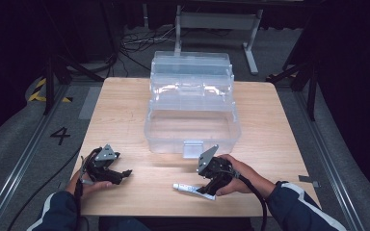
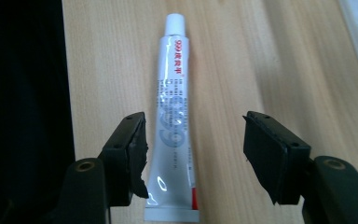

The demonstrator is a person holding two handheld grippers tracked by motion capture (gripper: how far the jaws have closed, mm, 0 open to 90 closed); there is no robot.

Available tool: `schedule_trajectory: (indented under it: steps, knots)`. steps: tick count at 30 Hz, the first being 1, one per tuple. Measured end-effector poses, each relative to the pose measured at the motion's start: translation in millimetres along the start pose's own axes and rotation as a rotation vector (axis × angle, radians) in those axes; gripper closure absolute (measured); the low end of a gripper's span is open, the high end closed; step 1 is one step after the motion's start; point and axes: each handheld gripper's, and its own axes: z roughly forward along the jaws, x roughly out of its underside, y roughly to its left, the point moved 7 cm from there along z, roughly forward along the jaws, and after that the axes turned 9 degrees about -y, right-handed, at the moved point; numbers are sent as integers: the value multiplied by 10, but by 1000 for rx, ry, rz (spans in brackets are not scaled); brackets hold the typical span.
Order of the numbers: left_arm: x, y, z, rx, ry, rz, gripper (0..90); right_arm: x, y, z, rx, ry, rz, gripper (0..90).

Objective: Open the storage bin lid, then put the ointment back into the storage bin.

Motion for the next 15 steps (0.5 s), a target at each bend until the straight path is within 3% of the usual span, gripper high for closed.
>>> schedule_trajectory:
  steps: [10, 15]
  knots:
    - [1, 1, -3, -2, 0, -1, 150, -28, 175, 154, -56, 61, -17, 411]
    - [1, 2, -2, 1, 0, -1, 149, -44, 174, 202, -39, 85, -43, 426]
